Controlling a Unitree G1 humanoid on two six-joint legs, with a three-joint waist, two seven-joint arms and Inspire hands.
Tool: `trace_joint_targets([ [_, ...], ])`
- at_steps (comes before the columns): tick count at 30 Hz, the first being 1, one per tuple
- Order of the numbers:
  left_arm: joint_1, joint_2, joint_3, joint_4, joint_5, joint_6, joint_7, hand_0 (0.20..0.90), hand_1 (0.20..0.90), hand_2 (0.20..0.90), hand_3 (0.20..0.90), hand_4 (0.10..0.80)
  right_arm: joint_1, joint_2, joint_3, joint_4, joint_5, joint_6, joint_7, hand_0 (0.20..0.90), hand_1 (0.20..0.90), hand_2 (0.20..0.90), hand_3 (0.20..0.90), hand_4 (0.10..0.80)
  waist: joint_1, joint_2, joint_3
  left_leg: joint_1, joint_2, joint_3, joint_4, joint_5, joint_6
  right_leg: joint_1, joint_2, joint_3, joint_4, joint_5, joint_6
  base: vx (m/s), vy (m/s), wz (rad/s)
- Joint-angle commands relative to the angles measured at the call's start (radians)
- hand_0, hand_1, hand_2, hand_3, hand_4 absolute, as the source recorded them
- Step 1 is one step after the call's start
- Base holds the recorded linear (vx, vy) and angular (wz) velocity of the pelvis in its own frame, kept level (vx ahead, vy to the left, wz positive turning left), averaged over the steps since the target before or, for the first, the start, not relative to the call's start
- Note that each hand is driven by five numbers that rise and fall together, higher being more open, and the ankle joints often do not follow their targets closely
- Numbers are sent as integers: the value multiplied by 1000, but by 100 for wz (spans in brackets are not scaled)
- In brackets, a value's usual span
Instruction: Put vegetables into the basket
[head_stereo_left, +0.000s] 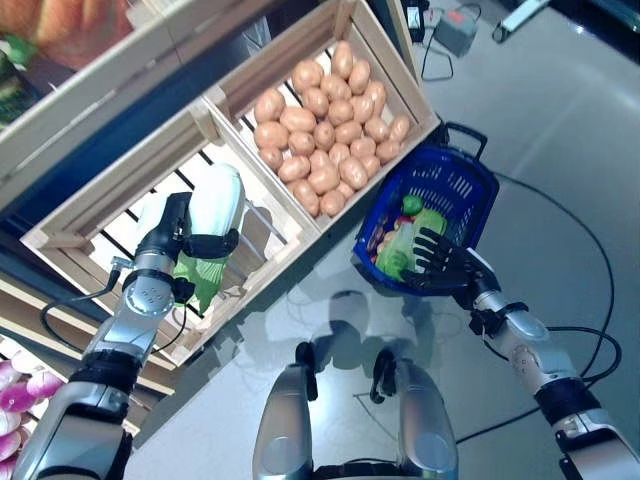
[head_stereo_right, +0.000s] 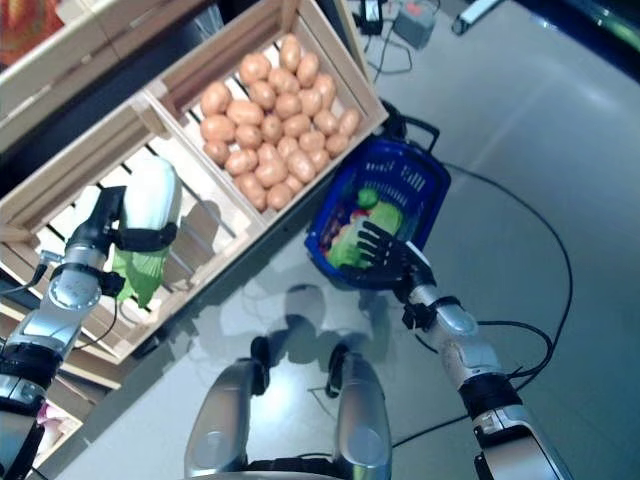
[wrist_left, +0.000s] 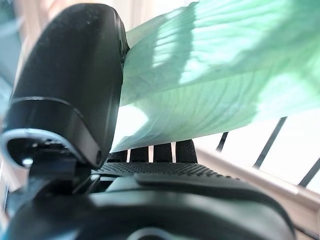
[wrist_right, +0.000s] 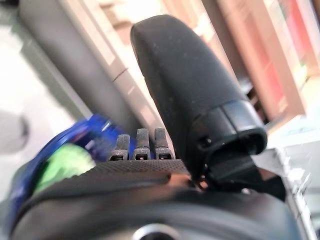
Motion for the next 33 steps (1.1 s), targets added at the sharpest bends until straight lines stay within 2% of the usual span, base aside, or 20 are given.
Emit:
trace_joint_targets([
  [1, 24, -20, 88, -78, -128, -152, -11, 300, 300, 300, 300, 400, 25, 22, -47, -65, 17, -18, 158, 900, 900, 900, 900, 800, 3, 25, -282, 148, -63, 24, -106, -71, 37, 216, 41, -7, -309, 80, -11, 109, -26, 11],
  [6, 21, -70, 146, -112, -338, -196, -115, 300, 300, 300, 300, 400, 24, 31, -40, -79, 21, 113, 210, 900, 900, 900, 900, 800, 3, 28, -340, 244, -61, 18, -248, -26, 28, 309, 62, -16, -439, 130, -3, 41, -23, 19],
  [9, 3, -100, 149, -136, -443, -200, -153, 300, 300, 300, 300, 400, 6, 43, -31, -98, 80, 148, 203, 900, 900, 900, 900, 800, 4, 29, -367, 287, -58, 16, -326, 0, 22, 344, 75, -22, -497, 155, 1, 14, -30, 12],
  [13, -33, -139, 128, -158, -492, -205, -182, 300, 300, 300, 300, 400, -29, 69, -27, -127, 121, 172, 178, 900, 900, 900, 900, 800, 1, 32, -389, 318, -58, 10, -397, 25, 17, 371, 89, -29, -553, 177, 5, -7, -23, 6],
  [21, -54, -205, 66, -219, -481, -161, -208, 300, 300, 300, 300, 400, -106, 109, 0, -202, 104, 153, 137, 900, 900, 900, 900, 800, 5, 27, -404, 335, -59, 10, -412, 17, 24, 394, 95, -29, -589, 191, 7, -1, -5, 1],
  [28, -65, -274, -5, -207, -490, -123, -230, 300, 300, 300, 300, 400, -176, 146, 37, -208, 70, 104, 75, 900, 900, 900, 900, 800, 12, 20, -406, 350, -61, 5, -412, 5, 32, 412, 98, -21, -600, 193, 8, 5, -4, -3],
  [33, -48, -324, -48, -219, -468, -113, -237, 300, 300, 300, 300, 400, -205, 172, 65, -227, 52, 102, 48, 900, 900, 900, 900, 800, 18, 15, -403, 366, -61, 1, -412, -1, 37, 426, 101, -10, -605, 193, 7, 4, -1, -1],
])
